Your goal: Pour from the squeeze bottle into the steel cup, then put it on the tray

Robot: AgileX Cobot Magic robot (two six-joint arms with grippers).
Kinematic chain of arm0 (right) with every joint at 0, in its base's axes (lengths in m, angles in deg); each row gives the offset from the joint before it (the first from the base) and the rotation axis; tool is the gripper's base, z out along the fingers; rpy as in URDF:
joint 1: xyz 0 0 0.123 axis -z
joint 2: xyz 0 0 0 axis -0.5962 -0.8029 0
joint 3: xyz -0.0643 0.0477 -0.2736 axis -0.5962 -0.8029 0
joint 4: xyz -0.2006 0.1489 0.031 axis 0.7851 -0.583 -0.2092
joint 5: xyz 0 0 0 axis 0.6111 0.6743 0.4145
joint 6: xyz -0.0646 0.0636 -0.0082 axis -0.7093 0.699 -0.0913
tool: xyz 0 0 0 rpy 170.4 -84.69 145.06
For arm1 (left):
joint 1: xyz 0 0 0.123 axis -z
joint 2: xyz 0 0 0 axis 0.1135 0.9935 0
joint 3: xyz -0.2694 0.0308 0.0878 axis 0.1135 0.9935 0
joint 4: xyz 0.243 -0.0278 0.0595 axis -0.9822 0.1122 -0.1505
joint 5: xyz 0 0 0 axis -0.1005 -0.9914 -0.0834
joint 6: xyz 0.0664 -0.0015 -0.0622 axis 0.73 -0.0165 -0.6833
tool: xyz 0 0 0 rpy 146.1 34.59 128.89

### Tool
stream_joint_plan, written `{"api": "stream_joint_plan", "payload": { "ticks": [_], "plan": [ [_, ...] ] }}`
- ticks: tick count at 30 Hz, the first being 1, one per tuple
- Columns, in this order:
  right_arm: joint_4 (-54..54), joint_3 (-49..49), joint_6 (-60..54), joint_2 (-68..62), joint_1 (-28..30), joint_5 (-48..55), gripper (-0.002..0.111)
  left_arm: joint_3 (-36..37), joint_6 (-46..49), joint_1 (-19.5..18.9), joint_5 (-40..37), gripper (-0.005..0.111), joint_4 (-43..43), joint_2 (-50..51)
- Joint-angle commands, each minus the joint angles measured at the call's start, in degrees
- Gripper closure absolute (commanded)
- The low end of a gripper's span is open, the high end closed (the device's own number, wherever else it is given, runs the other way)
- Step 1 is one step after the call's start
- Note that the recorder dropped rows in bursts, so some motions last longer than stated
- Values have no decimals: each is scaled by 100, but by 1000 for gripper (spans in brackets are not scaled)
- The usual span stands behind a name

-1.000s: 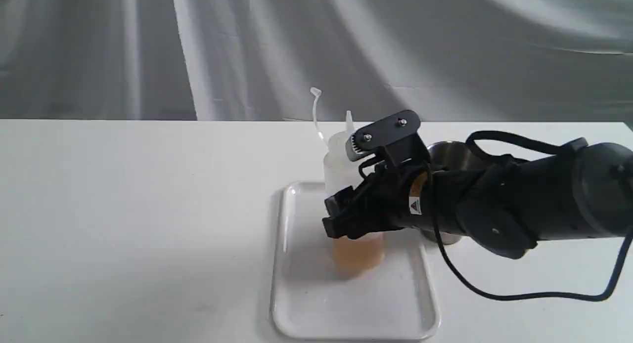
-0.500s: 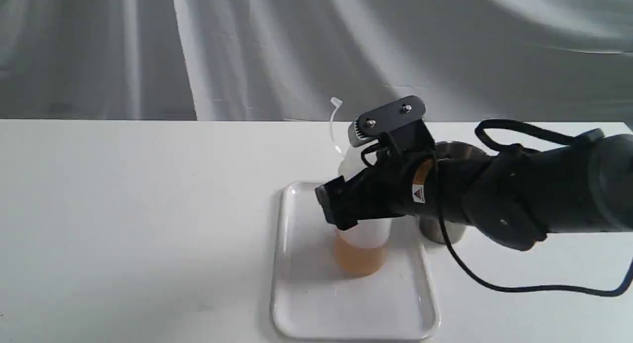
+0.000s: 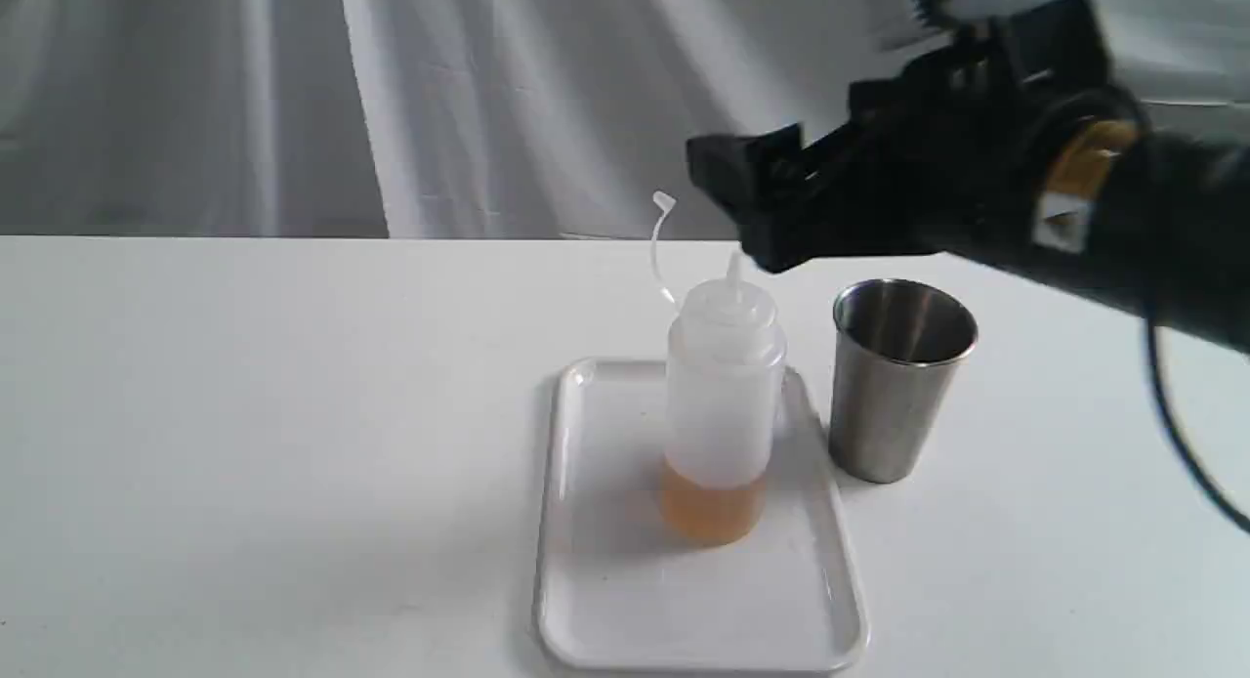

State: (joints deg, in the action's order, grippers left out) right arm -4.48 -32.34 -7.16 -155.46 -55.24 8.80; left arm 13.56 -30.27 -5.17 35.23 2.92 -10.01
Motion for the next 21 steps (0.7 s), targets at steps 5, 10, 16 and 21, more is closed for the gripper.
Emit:
{"api": "stream_joint_plan", "payload": {
  "ticks": [5,10,16,21],
  "plan": [
    [-25,-690,-6,2018,-25,706,24,25,-27,-9,44,107,4,-15],
    [-25,-1283,-6,3226,-25,816,50,25,-27,-9,44,107,4,-15],
    [-25,-1948,513,4228,-25,909,102,25,-5,-9,44,107,4,-15],
    [-44,-2222,1069,4714,-25,1140,108,25,-5,-9,44,107,4,-15]
  ]
}}
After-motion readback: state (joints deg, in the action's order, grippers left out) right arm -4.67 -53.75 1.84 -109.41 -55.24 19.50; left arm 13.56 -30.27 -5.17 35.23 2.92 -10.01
